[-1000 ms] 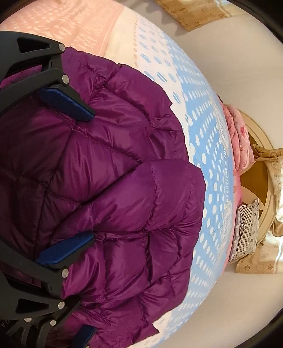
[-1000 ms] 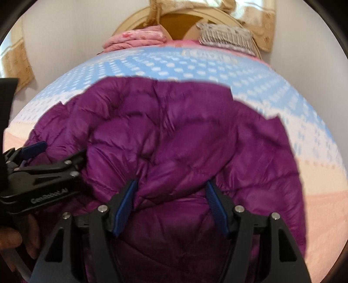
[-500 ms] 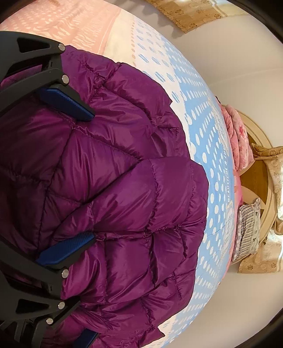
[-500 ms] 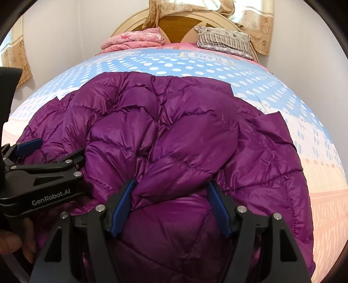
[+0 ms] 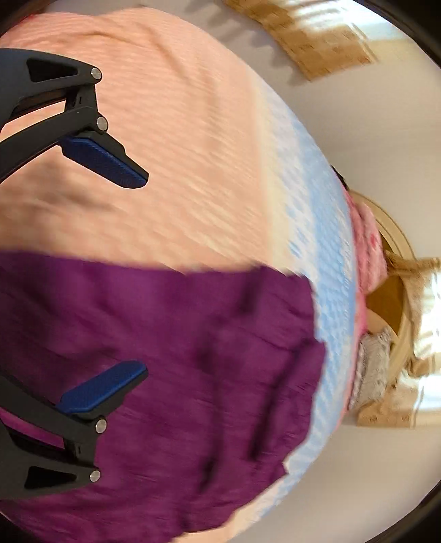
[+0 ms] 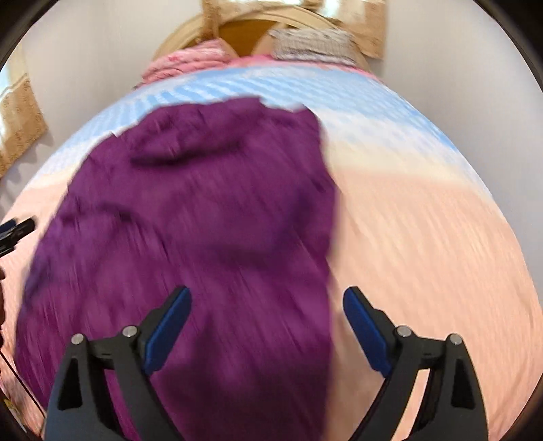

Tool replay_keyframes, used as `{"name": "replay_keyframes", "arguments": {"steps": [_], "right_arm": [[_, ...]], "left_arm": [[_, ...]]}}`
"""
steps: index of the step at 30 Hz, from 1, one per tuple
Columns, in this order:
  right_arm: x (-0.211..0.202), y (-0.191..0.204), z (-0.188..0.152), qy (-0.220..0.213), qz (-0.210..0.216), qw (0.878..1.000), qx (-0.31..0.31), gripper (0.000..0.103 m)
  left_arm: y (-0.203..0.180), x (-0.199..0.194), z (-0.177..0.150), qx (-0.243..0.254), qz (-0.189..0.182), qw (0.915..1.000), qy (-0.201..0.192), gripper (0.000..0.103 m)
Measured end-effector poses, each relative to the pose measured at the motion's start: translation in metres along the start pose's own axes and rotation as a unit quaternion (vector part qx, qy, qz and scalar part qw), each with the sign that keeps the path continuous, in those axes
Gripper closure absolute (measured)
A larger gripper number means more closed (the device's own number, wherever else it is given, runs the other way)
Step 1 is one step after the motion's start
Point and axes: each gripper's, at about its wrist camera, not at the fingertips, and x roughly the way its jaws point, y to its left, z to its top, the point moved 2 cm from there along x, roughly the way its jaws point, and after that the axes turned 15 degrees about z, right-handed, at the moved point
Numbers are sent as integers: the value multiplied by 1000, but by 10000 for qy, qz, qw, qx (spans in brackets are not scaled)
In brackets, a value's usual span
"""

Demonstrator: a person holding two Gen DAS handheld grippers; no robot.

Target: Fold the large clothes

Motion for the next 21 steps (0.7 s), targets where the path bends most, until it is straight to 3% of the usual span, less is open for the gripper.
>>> {"name": "replay_keyframes", "arguments": {"steps": [5,8,11,13,18,21], "right_arm": [[-28,-10,-68,45,-121,9987,502,10],[-36,-2,-93,-39,36,9977,683,10],[-36,17,-105,-61,-25,9988,489,12],[-35,24,-107,-97,-85,9990,418,20],[-34,32,-103,-294,-49,9993,241,66],[-32,36,-102,-354,187,9990,192,85]], "left_arm": [[24,-22,-63,-357,-85,9992,172,1],[12,-26,-76,-303,-211,9991,204,1],[0,-30,-82,-160,-223,9996,90,1],[-4,-34,-86,-60,-207,9998,31,1],[-8,-31,-89,-130,-319,9993,168,5],[-11,-35,-92,-154,-602,9978,221,30]]}}
